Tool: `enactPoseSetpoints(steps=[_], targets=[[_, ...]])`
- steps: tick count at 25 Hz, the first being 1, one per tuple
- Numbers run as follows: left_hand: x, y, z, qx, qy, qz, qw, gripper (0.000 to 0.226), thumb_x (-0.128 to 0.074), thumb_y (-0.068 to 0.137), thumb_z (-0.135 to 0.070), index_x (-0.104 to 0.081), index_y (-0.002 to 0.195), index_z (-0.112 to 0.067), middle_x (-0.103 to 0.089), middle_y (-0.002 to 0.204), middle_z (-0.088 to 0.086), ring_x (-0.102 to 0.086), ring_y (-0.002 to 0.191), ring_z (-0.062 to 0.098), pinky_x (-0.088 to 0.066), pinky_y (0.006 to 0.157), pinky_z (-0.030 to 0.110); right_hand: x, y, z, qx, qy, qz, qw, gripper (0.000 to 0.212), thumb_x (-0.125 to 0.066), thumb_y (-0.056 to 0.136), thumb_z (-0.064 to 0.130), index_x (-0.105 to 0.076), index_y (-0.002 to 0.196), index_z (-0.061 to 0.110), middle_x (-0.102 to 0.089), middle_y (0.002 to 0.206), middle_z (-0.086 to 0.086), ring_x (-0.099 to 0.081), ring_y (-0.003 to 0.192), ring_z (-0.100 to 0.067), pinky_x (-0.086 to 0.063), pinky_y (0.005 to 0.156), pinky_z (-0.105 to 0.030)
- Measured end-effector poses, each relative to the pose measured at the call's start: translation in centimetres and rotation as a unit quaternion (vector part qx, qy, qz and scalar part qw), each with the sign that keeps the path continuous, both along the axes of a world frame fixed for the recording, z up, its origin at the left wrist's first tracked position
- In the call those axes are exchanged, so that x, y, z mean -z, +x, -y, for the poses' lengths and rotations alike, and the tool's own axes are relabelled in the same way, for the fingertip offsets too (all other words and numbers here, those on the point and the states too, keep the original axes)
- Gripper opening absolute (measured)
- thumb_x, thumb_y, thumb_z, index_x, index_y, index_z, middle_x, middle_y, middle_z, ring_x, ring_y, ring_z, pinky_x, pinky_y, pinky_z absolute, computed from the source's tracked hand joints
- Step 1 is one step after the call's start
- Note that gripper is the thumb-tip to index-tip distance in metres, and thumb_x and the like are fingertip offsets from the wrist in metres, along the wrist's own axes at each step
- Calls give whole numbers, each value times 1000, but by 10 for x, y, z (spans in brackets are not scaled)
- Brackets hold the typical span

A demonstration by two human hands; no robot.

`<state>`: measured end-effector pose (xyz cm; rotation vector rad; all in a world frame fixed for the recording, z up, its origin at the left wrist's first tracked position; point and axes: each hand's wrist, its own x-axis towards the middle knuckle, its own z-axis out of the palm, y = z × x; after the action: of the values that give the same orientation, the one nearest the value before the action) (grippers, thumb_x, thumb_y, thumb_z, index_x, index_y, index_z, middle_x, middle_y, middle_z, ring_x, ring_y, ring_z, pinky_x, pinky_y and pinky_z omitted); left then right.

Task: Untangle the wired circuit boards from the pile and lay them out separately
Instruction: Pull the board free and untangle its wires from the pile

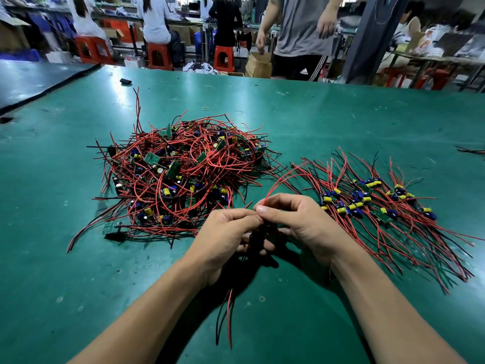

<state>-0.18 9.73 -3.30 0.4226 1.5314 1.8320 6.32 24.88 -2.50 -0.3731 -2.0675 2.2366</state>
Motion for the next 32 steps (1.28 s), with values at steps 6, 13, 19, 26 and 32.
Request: enactPoseSetpoints(steps=[6, 13, 19, 26, 32], targets=[[-1, -1, 2, 5, 4, 7, 1000, 25, -57, 94, -4, -77, 80, -5, -71, 76, 18, -67, 56, 24, -57, 52, 28, 4, -2, 8, 37, -37, 11, 999, 21, -79, 83, 23, -75, 85, 2, -66, 75, -16, -60, 57, -21, -54, 52, -27], [-1, -1, -2, 6, -26, -12, 1000, 18, -57, 91, 1, -69, 81, 10, -65, 71, 23, -62, 50, 25, -56, 48, 30, 16, -11, 10, 131, -42, 14, 990, 29, -77, 86, 28, -70, 80, 1, -43, 47, -7, -36, 35, -15, -37, 44, -21], [0, -1, -5, 36, -67, -41, 996, 17, -61, 88, 0, -70, 76, 8, -66, 63, 18, -62, 46, 24, -51, 44, 25, 14, -19, -14, 235, -97, -25, 967, 18, -73, 89, 17, -68, 77, 4, -55, 58, 3, -30, 36, -3, -21, 32, -15], [-5, -1, -1, 60, -66, -24, 996, 16, -63, 89, -2, -70, 79, 9, -67, 67, 20, -62, 48, 25, -52, 47, 25, 4, -14, -22, 241, -238, -3, 941, 34, -67, 93, 24, -60, 62, 10, -40, 53, 5, -25, 31, -3, -18, 29, -16], [-6, 0, -1, 62, -67, -15, 996, 16, -63, 89, -3, -70, 79, 8, -67, 67, 20, -62, 48, 24, -52, 47, 25, -2, -13, -20, 231, -285, -13, 930, 35, -64, 93, 18, -55, 61, 10, -36, 51, 5, -24, 29, -2, -19, 28, -16]])
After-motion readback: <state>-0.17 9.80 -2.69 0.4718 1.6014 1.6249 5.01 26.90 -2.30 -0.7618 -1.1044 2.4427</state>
